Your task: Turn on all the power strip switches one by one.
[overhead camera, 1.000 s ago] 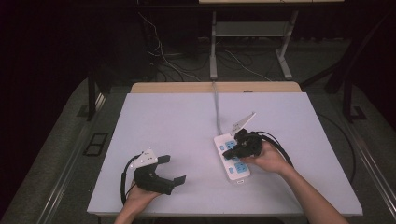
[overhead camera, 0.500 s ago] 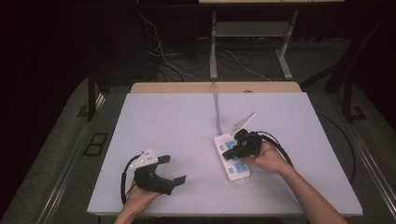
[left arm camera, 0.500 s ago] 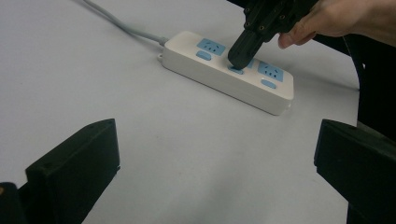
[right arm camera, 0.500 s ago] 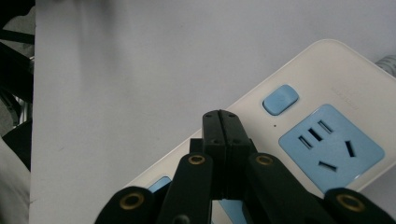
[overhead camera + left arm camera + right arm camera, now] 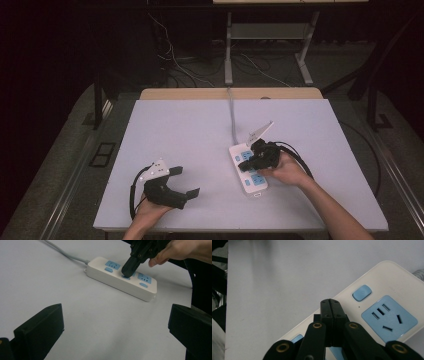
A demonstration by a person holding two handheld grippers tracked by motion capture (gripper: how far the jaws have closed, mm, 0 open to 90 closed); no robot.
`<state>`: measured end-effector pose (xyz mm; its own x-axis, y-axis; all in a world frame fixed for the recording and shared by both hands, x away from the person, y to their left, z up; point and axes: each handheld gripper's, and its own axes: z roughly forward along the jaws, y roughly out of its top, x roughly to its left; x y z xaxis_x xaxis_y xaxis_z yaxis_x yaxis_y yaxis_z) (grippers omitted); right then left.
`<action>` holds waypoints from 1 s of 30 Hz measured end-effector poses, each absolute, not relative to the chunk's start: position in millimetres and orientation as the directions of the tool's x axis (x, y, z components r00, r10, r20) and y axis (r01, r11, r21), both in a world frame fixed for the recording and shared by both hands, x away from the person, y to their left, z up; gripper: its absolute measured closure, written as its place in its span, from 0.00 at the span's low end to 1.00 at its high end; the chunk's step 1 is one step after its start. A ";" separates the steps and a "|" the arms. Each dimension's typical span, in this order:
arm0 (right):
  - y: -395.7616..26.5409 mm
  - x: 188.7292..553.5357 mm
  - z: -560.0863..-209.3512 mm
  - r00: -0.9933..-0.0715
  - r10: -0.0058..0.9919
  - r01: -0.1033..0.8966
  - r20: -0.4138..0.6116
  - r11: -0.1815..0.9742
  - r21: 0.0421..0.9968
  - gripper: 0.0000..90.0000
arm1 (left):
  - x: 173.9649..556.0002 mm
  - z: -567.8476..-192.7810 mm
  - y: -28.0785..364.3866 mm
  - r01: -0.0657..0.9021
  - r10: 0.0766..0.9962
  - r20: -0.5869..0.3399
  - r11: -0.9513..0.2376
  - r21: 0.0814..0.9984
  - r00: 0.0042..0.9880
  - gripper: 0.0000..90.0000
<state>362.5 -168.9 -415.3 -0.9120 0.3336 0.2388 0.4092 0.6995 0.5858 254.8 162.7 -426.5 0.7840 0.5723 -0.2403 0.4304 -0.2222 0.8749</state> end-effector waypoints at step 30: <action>-169.0 364.7 -414.5 -0.899 0.351 0.437 0.262 0.681 0.587 1.00 | 256.6 -427.4 164.3 0.436 0.571 -0.248 -0.219 0.873 0.783 0.00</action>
